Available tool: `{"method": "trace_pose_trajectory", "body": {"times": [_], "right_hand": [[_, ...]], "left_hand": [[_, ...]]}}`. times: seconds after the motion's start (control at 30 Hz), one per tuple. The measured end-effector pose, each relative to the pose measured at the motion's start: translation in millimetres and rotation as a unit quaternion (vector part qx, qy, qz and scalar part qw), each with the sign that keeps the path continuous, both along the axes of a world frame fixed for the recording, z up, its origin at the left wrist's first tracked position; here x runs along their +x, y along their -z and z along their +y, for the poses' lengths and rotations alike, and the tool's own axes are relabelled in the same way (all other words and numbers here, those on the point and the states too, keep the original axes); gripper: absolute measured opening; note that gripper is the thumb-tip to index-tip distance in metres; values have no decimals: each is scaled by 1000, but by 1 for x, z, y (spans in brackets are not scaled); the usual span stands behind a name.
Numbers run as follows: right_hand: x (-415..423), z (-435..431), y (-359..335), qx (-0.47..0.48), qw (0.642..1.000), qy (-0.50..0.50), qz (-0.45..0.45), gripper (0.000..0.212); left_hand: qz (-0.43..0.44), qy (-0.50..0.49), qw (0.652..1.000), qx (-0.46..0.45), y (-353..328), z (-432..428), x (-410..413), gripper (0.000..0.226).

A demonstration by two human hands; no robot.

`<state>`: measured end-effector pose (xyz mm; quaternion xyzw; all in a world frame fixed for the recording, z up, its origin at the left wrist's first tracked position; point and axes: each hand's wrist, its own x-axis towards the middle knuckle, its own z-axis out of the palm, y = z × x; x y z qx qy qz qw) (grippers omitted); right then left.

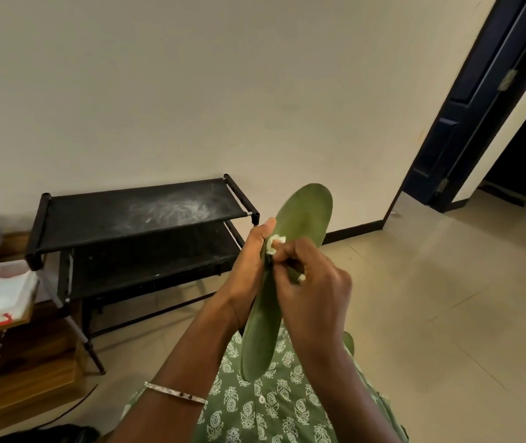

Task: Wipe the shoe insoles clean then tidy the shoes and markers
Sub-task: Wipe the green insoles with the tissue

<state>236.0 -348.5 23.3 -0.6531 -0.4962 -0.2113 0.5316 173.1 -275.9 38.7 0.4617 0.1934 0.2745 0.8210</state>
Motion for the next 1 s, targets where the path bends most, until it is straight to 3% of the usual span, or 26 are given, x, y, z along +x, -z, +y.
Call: {"method": "trace_pose_trajectory", "body": {"times": [0.23, 0.47, 0.77, 1.0], "right_hand": [[16, 16, -17, 30, 998, 46, -9, 16], [-14, -5, 11, -8, 1000, 5, -3, 21], [20, 21, -15, 17, 998, 56, 6, 14], [-13, -2, 5, -13, 1000, 22, -7, 20]], "left_hand": [[3, -44, 999, 19, 0, -4, 2, 48], [11, -10, 1000, -11, -8, -3, -1, 70], [12, -28, 999, -15, 0, -2, 2, 53], [5, 3, 1000, 1, -5, 0, -2, 70]]}}
